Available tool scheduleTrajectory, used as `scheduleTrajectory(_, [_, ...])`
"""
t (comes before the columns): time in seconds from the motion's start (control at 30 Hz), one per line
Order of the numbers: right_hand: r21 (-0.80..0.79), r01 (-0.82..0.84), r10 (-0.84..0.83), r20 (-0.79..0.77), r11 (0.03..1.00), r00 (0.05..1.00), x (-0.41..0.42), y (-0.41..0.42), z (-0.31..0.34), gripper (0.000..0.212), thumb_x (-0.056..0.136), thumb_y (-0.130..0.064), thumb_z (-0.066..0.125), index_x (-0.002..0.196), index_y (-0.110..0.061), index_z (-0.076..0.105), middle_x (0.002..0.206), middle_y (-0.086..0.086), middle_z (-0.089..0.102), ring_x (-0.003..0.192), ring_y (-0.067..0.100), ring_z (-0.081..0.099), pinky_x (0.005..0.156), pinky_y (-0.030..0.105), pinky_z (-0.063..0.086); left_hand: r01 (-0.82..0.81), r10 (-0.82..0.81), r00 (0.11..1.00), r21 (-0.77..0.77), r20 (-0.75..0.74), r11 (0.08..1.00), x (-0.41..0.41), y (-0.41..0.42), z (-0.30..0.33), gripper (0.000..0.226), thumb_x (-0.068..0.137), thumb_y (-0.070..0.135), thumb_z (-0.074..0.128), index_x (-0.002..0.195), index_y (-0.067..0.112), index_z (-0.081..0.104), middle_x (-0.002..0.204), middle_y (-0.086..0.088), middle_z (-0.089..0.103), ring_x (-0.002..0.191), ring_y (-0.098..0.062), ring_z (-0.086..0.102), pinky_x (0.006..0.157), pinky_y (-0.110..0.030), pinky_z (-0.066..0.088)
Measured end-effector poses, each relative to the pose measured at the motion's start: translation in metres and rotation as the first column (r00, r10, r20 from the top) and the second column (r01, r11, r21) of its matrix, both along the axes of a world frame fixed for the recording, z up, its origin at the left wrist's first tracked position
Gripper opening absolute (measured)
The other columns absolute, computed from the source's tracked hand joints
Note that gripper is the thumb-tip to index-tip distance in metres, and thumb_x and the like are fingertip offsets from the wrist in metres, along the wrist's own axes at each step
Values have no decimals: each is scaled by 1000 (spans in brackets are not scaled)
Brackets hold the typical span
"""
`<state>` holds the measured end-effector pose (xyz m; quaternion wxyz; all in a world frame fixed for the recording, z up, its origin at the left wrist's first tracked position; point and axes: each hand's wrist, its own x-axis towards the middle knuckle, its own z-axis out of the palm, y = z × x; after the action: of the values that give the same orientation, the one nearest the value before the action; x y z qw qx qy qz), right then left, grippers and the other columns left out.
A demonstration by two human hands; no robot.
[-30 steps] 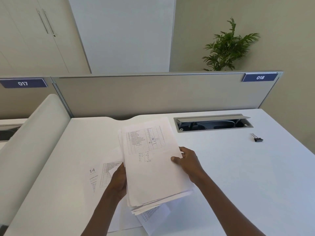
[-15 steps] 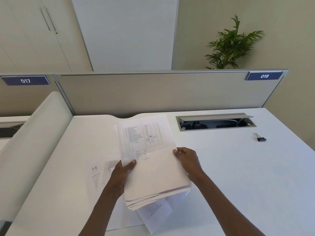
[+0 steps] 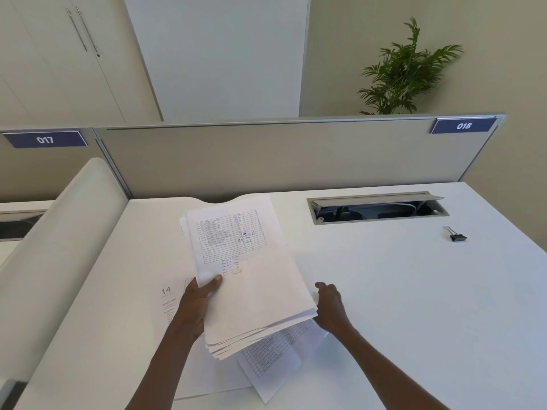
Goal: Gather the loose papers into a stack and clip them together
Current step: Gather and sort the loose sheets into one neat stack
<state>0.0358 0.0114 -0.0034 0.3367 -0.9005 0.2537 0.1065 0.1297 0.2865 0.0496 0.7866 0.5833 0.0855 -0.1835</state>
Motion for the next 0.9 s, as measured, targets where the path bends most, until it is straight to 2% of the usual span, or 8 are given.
scheduleTrajectory(0.07, [-84,-61,59,-27,995,998,-1,9,-8,95,57,-72,47,121,-1,48,112,15,51,110,34,46,92,39,41,-1,1,1000,1,2,1000,-1,1,1,23,92,5,61,112,11,71,106,-8,76,90,-23,74,71,-35,61])
scheduleTrajectory(0.1, [-113,-73,70,-38,991,997,-3,15,-8,94,54,-74,57,116,-4,48,111,12,49,108,32,45,88,37,42,-2,2,1000,3,2,1000,-2,1,1,22,92,4,60,111,12,71,104,-8,77,88,-22,75,69,-34,61])
scheduleTrajectory(0.2, [-215,-64,59,-29,975,998,-7,32,-7,76,59,-52,82,113,-11,47,110,3,42,108,24,42,82,29,39,-4,4,1000,5,11,1000,-4,2,3,22,93,3,60,109,12,71,102,-6,77,85,-21,75,65,-32,60])
scheduleTrajectory(0.33, [-183,-22,24,10,983,1000,-7,42,-20,56,71,-41,74,114,-14,51,106,-1,40,111,24,43,76,24,27,-8,8,1000,11,12,1000,-4,2,3,22,93,3,59,110,12,70,98,-4,78,82,-19,76,62,-30,60])
scheduleTrajectory(0.47, [-147,10,-7,24,989,1000,-6,44,-14,42,84,-32,61,117,-11,48,114,5,51,115,26,46,82,29,36,-14,14,1000,22,5,1000,-5,1,1,21,93,3,60,109,12,70,97,-5,78,80,-19,76,61,-30,60])
scheduleTrajectory(0.63, [-149,-7,16,60,989,998,-3,31,-12,45,59,-10,81,88,-14,47,83,13,65,78,35,69,61,34,51,-8,8,1000,40,3,999,-7,5,-1,20,93,2,59,107,12,70,96,-6,78,79,-19,76,60,-29,60])
scheduleTrajectory(0.73, [-107,149,-154,-43,983,987,0,25,4,28,80,-15,67,104,-8,54,113,13,64,108,33,62,82,34,49,-14,13,1000,72,16,997,-5,11,-4,22,93,3,59,111,11,70,103,-7,77,85,-21,75,66,-32,61])
scheduleTrajectory(0.9, [-5,321,-321,31,947,947,-3,6,10,22,76,-21,66,96,-14,60,105,8,69,98,31,65,74,31,49,-26,28,1000,112,-13,993,1,20,-11,31,92,4,61,122,6,65,115,-14,72,102,-34,69,91,-48,53])
